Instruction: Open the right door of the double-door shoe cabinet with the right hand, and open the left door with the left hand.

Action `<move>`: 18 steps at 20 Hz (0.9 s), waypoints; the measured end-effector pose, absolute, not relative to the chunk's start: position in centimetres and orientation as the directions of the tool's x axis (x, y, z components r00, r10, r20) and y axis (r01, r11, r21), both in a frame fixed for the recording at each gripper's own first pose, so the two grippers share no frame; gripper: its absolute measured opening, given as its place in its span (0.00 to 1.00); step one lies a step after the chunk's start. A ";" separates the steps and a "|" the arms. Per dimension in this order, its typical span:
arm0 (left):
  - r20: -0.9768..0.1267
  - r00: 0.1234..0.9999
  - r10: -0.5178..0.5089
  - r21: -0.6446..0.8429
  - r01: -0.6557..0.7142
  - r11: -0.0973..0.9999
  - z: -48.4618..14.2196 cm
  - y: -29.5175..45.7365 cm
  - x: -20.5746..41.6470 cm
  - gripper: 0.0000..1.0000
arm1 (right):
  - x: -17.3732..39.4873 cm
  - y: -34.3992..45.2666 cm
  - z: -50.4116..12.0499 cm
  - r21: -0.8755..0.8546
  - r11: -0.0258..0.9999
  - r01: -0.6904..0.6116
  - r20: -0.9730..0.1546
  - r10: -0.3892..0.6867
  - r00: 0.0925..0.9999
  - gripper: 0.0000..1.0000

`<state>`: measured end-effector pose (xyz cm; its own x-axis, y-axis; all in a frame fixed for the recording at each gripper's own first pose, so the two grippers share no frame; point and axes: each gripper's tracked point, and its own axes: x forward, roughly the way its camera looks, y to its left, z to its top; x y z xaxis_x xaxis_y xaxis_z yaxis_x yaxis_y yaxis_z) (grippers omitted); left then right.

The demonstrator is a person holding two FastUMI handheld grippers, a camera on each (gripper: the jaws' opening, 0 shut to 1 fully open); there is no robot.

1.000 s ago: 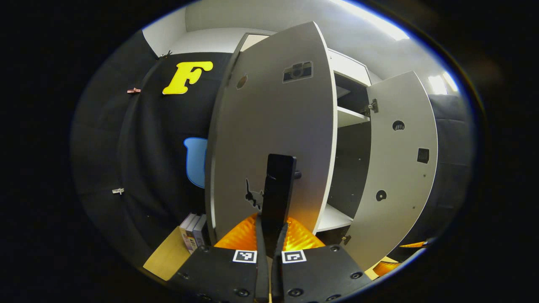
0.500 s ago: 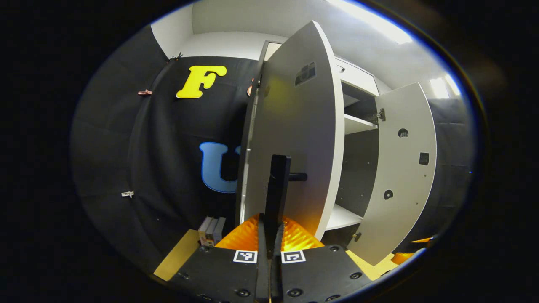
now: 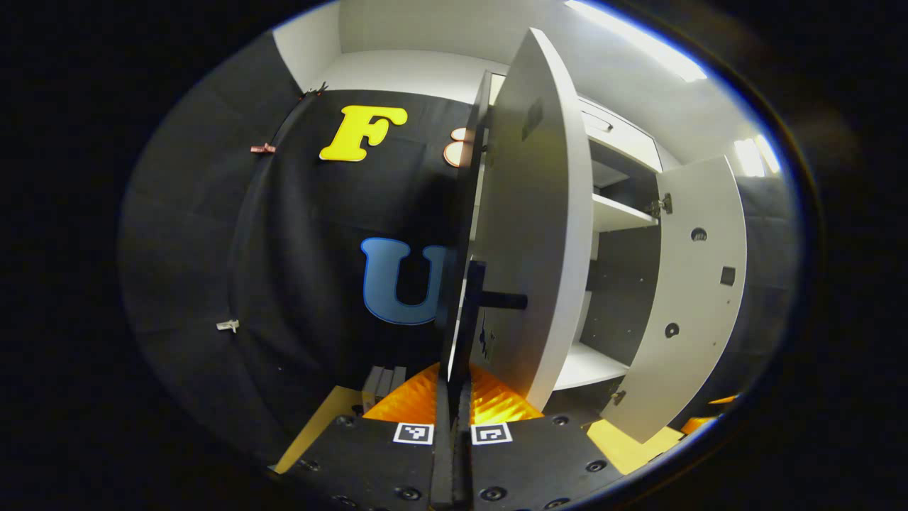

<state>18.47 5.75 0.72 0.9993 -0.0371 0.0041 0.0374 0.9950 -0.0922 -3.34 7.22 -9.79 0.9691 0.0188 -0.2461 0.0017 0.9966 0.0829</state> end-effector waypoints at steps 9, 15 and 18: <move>-0.007 0.998 0.060 -0.071 -0.060 0.996 1.3 5.7 13.7 0.09 | -1.8 6.7 -7.4 0.037 0.999 -0.009 -0.210 0.017 0.978 0.98; -0.012 0.998 0.055 -0.030 -0.055 0.998 0.6 2.4 11.6 0.66 | 0.5 7.0 -2.3 0.037 0.999 -0.024 -0.121 0.028 0.992 0.98; -0.027 0.999 0.028 -0.066 -0.030 0.997 0.0 0.1 11.2 0.96 | 1.0 6.5 0.0 0.045 0.999 -0.020 -0.088 0.024 0.996 0.98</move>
